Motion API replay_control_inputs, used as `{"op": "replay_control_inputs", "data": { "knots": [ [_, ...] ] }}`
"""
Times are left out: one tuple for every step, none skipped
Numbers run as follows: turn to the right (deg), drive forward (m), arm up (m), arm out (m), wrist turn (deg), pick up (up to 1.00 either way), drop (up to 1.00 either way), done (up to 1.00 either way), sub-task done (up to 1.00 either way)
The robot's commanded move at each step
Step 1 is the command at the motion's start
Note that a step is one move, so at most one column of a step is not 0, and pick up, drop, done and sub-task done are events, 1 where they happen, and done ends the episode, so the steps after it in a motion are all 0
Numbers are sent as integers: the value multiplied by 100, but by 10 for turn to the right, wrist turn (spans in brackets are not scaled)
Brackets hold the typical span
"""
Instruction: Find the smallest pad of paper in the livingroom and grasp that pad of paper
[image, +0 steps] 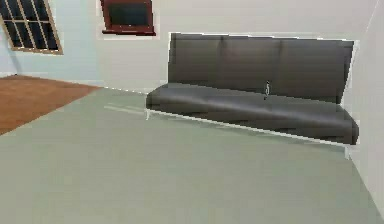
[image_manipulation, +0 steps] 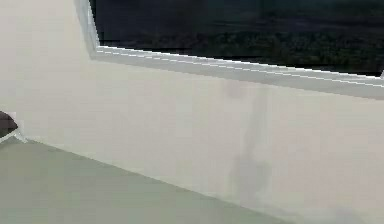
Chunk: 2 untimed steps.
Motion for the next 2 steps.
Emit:
{"op": "replay_control_inputs", "data": {
  "knots": [
    [450, 0, 0, 0, 0, 0, 0, 0, 0],
    [0, 30, 0, 0, 0, 0, 0, 0, 0]
  ]
}}
